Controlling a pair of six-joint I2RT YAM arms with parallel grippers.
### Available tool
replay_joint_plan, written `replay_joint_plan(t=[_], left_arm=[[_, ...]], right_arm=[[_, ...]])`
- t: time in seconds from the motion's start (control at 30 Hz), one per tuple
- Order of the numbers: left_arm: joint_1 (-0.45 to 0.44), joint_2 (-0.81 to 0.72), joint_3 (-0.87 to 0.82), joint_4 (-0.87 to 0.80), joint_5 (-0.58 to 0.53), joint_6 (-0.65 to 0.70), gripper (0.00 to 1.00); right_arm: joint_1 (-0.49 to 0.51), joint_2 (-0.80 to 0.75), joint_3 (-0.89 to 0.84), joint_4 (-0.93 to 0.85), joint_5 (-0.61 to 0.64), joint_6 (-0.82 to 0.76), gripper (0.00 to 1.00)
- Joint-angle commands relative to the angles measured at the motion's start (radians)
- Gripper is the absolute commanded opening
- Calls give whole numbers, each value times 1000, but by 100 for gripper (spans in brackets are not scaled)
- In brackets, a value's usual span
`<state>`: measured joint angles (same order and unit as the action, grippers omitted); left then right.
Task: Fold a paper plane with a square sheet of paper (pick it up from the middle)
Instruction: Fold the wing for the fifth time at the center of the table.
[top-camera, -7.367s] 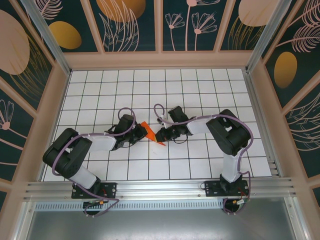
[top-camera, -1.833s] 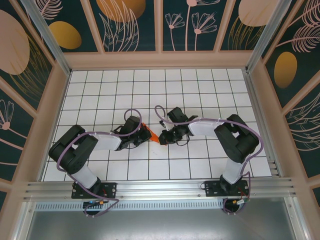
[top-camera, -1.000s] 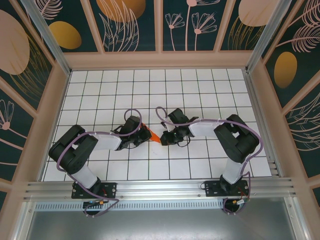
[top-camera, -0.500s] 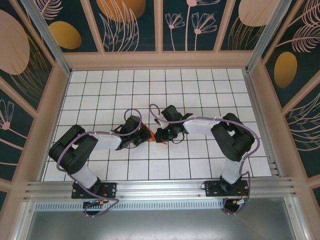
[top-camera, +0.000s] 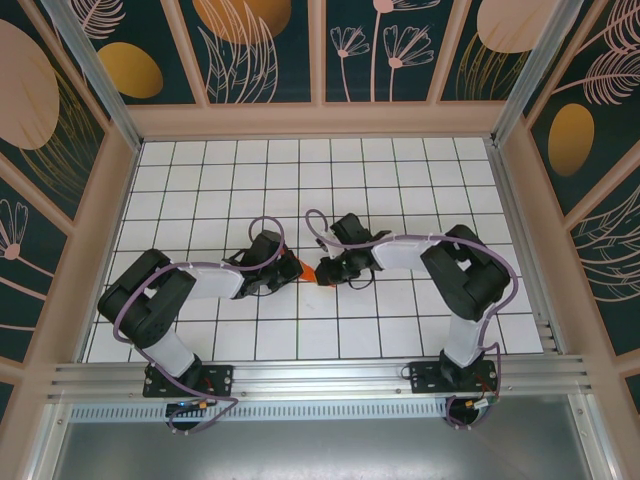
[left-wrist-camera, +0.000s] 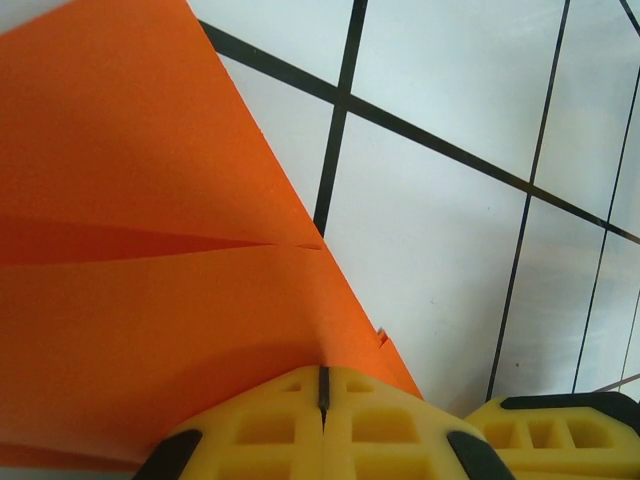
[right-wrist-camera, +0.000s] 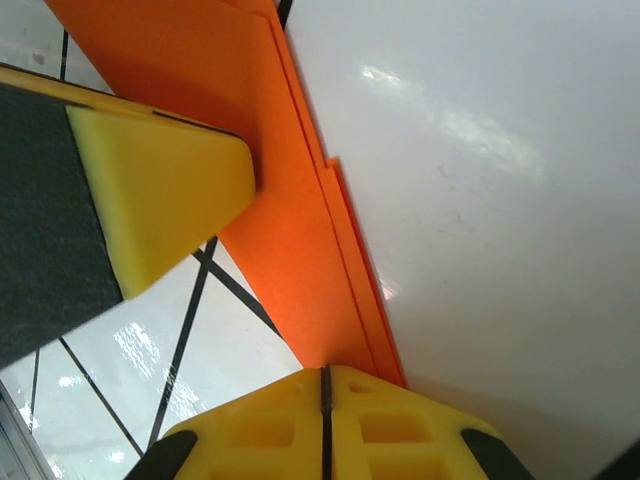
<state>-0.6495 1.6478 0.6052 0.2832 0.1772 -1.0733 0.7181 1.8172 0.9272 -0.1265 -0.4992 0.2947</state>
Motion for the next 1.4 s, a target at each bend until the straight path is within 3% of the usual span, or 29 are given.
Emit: replay_joint_plan(t=[0.0,0.33,1.0,1.37], left_arm=[[8,30,-1,-90,-69,25,7],[8,25,8,-80,-59,33,7],[10,-67,72,-160,-137,151,9],[15,-65,73,-223,-228,83,10]], right_arm=[[-23,-37,-48,-114,27,-2,10],[-8,27,101,-72,-83,-8,10],[-29,108,28,-93,4,-12,8],[-30,122,32,-94,7,-8,8]])
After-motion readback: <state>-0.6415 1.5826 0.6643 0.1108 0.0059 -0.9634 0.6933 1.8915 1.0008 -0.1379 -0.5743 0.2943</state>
